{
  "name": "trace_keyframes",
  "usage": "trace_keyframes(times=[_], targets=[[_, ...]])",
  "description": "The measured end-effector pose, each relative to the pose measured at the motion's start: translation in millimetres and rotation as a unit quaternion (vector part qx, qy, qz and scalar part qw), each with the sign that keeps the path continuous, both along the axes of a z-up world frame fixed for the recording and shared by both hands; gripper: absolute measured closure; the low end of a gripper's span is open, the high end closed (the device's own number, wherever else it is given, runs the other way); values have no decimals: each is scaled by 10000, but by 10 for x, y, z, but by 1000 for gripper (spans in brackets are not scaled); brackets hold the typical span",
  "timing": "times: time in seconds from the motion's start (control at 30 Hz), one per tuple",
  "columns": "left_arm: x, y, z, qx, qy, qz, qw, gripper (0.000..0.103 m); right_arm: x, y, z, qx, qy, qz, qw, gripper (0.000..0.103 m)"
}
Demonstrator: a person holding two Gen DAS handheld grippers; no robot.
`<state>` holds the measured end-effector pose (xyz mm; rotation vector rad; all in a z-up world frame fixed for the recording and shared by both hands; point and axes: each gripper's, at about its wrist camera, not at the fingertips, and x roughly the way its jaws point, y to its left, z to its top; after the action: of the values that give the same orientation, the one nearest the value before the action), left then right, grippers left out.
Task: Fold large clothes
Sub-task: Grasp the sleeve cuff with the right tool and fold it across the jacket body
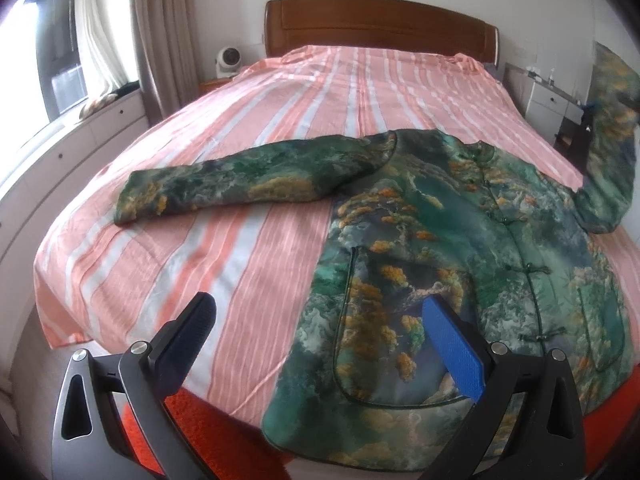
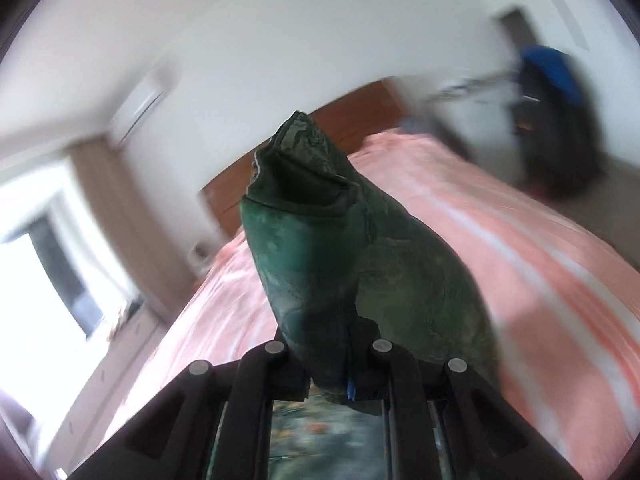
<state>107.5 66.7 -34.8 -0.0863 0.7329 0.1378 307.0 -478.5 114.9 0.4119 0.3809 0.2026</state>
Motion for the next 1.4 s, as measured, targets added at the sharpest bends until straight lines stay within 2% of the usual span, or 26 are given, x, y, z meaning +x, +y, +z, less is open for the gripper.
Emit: trace_keyframes(times=[0.03,0.1,0.17,0.23,0.27,0.3,0.37,0.43,0.53,0.57,0.6,0.7,0.73,0.8,0.83,0.87,0.9,1.0,1.07,1.13,1.23,1.3,1.4], targets=[[-19,13,2,3,-12,12,10000,0,159,415,-14,-235,33,330,9992,90],[-51,51,-7,-39,1,67,10000,0,377,966,-170,-525,173,675,9962,90],[-78,106,-21,-124,42,115,9998,0,603,1489,-516,-694,500,976,9915,90],[-102,150,-36,-136,69,160,9998,0,832,1820,-915,-876,898,1107,9859,83],[-106,164,-43,-120,80,172,9997,0,972,1989,-1187,-1008,1285,1175,9796,72],[-110,174,-48,-97,88,179,9998,0,1072,2092,-1418,-1024,1719,1286,9713,48],[-118,191,-60,-42,84,206,9997,0,1133,2055,-1733,-845,2424,1403,9562,30],[-110,205,-81,-46,90,232,9997,0,1071,1958,-1814,-604,2622,1538,9508,30],[-68,205,-122,-127,134,235,9996,0,968,1641,-1449,-117,2272,1875,9556,27],[-58,193,-129,-126,133,220,9996,0,993,1611,-1353,-33,2131,1898,9584,20],[-48,178,-134,-113,124,205,9997,0,959,1385,-1217,58,1966,1827,9633,13],[-20,122,-149,-71,135,149,9998,0,911,930,-1092,184,1912,1437,9708,8],[-11,105,-154,-78,150,126,9998,0,960,791,-1162,189,2054,1284,9700,8],[-2,58,-160,-73,192,75,9998,0,1148,484,-1536,165,2577,887,9620,9],[-1,30,-160,-54,209,49,9998,0,1251,365,-1853,20,3072,669,9493,9],[-3,2,-158,-18,229,23,9997,0,1303,321,-2078,-125,3322,555,9415,9],[-5,-27,-154,44,267,-1,9996,0,1339,307,-2202,-278,3387,489,9392,9],[-21,-56,-135,179,302,1,9994,0,1280,500,-2099,-968,2963,342,9495,8],[-12,-29,-121,126,295,38,9995,0,1082,711,-1848,-1097,2591,398,9588,8],[12,4,-120,12,301,85,9995,0,747,925,-1624,-1173,2177,530,9675,8],[68,-7,-133,-52,402,81,9991,0,155,1204,-1380,-1392,1575,868,9738,8],[86,-52,-131,-10,418,32,9991,0,-217,1458,-1399,-1623,1319,1054,9722,7],[85,-139,-116,63,369,-58,9993,0,-763,1673,-1502,-2127,1039,1278,9631,7]])
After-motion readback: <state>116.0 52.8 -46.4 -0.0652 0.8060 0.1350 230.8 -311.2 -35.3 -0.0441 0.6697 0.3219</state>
